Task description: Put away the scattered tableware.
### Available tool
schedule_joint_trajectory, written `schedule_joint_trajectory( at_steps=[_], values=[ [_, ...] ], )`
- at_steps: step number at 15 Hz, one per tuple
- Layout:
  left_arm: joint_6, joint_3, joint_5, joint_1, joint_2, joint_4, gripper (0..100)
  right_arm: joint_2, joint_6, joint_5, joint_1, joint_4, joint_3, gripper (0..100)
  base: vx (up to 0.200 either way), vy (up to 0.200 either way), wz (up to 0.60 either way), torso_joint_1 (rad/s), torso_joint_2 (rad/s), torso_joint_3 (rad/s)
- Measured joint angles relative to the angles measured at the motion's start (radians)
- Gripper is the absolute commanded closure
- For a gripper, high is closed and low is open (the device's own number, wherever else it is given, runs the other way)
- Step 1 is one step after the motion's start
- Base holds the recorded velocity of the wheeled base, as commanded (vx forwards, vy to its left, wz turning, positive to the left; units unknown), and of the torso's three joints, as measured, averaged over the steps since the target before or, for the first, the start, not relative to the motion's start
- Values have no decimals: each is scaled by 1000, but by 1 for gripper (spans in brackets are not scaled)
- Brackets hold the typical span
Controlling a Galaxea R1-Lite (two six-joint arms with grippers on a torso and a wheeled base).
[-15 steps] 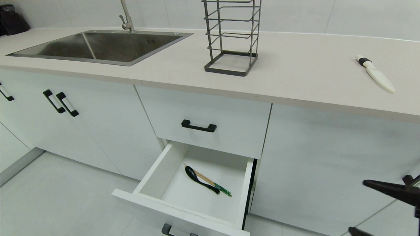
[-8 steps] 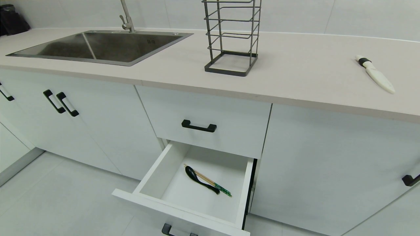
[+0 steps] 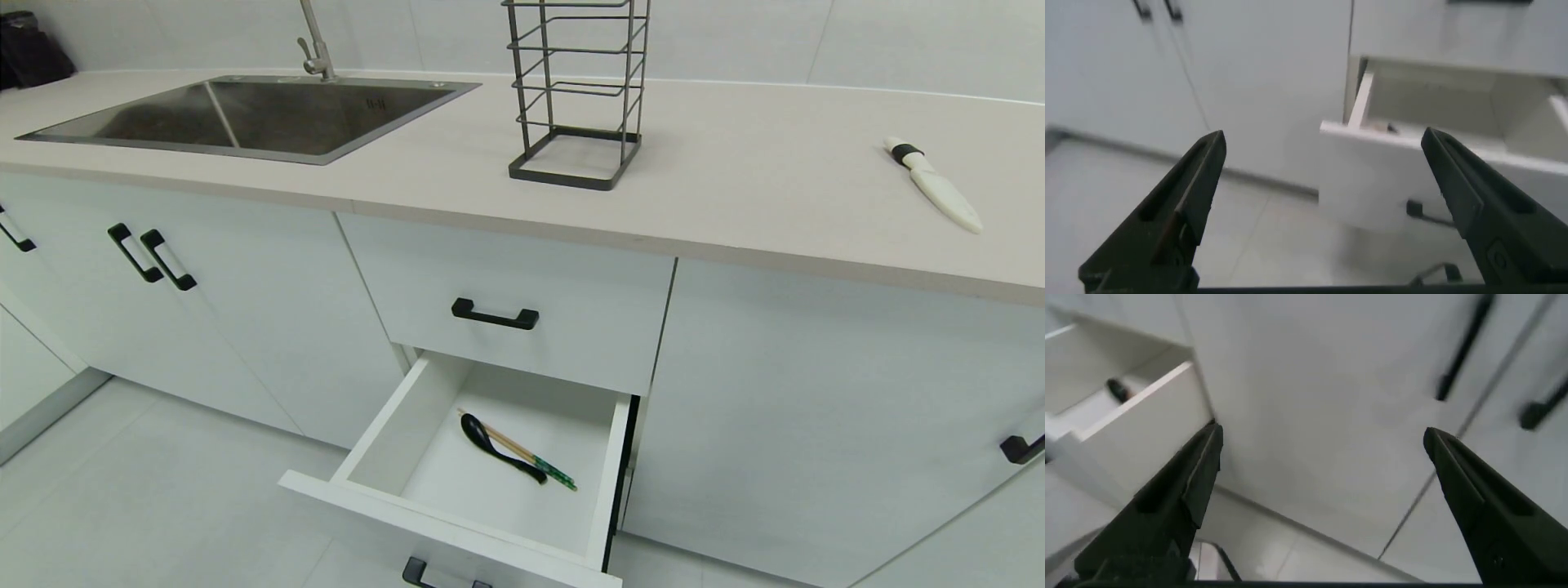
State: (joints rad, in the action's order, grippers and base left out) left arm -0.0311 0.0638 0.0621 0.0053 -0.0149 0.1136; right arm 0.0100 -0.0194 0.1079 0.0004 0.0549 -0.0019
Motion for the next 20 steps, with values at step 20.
schedule_joint_trajectory(
  at_steps=[20],
  values=[
    [-152,334,179,-260,-1404,-187,0,-13,14,-150,-3,-54,2,0,0,0,0,0,0,0]
  ],
)
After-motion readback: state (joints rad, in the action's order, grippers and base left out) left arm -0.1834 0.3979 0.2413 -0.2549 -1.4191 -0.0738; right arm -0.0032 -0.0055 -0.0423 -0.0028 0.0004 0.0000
